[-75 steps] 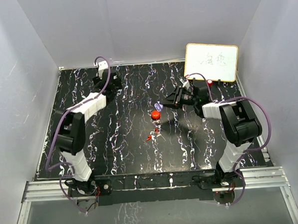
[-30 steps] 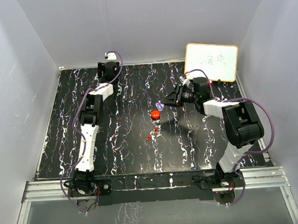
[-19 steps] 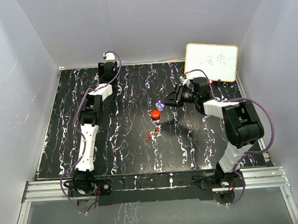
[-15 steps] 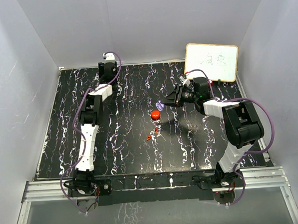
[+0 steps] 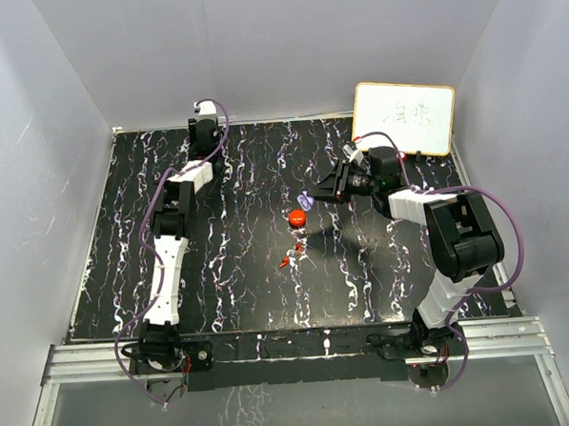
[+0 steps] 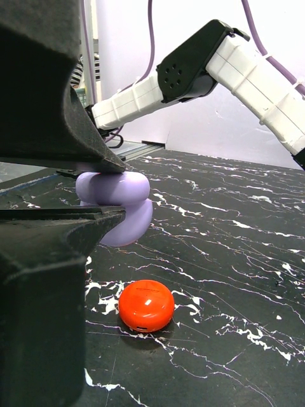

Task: Insert the wireless bluetooth earbuds into the charging case
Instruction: Pick up the earbud from the center of the board.

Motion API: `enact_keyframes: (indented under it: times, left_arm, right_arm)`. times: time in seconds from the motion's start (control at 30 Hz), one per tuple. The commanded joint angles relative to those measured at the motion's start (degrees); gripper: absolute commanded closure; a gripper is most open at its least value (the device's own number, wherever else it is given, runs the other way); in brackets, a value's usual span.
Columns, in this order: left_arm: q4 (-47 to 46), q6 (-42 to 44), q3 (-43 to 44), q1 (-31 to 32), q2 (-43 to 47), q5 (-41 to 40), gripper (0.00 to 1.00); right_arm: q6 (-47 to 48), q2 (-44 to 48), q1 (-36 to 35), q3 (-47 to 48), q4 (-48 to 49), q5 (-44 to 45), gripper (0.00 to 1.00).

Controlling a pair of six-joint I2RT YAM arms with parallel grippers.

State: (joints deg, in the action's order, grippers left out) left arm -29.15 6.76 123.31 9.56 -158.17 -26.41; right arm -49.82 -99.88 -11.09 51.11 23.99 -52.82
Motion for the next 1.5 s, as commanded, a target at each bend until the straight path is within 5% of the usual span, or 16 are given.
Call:
enact_keyframes:
  times: [0.0,0.33,0.93,1.33,1.47]
  left_arm:
    - [3.5,0.0,0.6,-1.0,-1.2,0.4,0.59]
    - [2.4,-0.5,-1.6,-1.1,0.5,0.7,0.73]
    - [-3.3,-1.4,-18.5,0.4,13.4,-2.1,0.99]
    - [2.3,-6.2,-35.2,5.9,32.3,-9.9,1.00]
    - [10.6,-10.0,-39.3,8.8,40.8,-11.0,1.00]
  right_arm:
    - [0.2,1.9,0.4,1.0,1.9,-0.2,1.00]
    - [0.3,1.8,0.5,0.8,1.9,-0.2,1.00]
    - [0.4,3.2,0.7,0.5,2.5,-0.6,1.00]
    - [0.6,6.9,0.7,-1.5,2.8,-0.7,1.00]
    - [0.8,7.9,0.7,-2.6,2.8,-0.8,1.00]
